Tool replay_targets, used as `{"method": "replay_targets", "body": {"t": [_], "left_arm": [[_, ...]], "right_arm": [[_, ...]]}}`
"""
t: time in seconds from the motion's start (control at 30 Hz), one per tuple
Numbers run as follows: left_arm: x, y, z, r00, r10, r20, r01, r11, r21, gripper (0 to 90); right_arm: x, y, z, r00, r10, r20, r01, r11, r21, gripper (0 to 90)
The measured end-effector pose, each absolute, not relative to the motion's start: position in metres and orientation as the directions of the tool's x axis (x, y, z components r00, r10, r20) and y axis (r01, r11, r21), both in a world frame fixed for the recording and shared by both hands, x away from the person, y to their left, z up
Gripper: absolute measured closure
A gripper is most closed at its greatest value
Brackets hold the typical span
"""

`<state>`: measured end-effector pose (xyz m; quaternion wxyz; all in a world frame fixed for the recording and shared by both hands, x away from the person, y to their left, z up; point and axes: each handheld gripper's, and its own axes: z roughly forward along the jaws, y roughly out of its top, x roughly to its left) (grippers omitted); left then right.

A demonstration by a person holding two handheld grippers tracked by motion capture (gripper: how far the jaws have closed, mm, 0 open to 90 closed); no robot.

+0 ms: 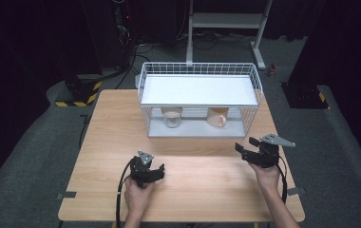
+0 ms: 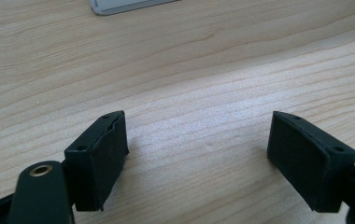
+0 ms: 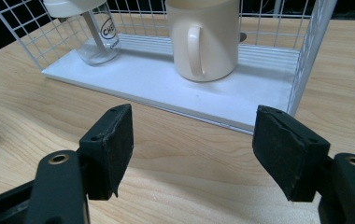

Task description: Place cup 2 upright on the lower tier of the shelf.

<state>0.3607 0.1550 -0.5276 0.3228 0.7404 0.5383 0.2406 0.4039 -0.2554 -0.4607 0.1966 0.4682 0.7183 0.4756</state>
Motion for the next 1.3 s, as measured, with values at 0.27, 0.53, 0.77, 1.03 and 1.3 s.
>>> {"method": "replay_targets", "body": {"t": [0.27,0.53,0.77,1.03,1.3], "left_arm": [[0.361,0.155,-0.528,0.305,0.952,0.009,0.642,-0.212,0.737,20.5],[0.361,0.155,-0.528,0.305,0.952,0.009,0.642,-0.212,0.737,20.5],[0.361,0.155,-0.528,0.305,0.952,0.008,0.642,-0.212,0.737,20.6],[0.361,0.155,-0.528,0.305,0.952,0.009,0.642,-0.212,0.737,20.6],[0.361,0.155,-0.528,0.304,0.952,0.008,0.642,-0.212,0.737,20.7]], "right_arm": [[0.396,-0.26,-0.461,-0.49,0.856,0.166,0.478,0.104,0.872,29.5],[0.389,-0.263,-0.462,-0.491,0.854,0.171,0.475,0.098,0.875,29.6],[0.383,-0.265,-0.464,-0.492,0.852,0.177,0.476,0.093,0.875,30.0],[0.374,-0.268,-0.468,-0.495,0.849,0.183,0.479,0.091,0.873,30.6],[0.366,-0.268,-0.473,-0.497,0.848,0.187,0.486,0.094,0.869,30.8]]}}
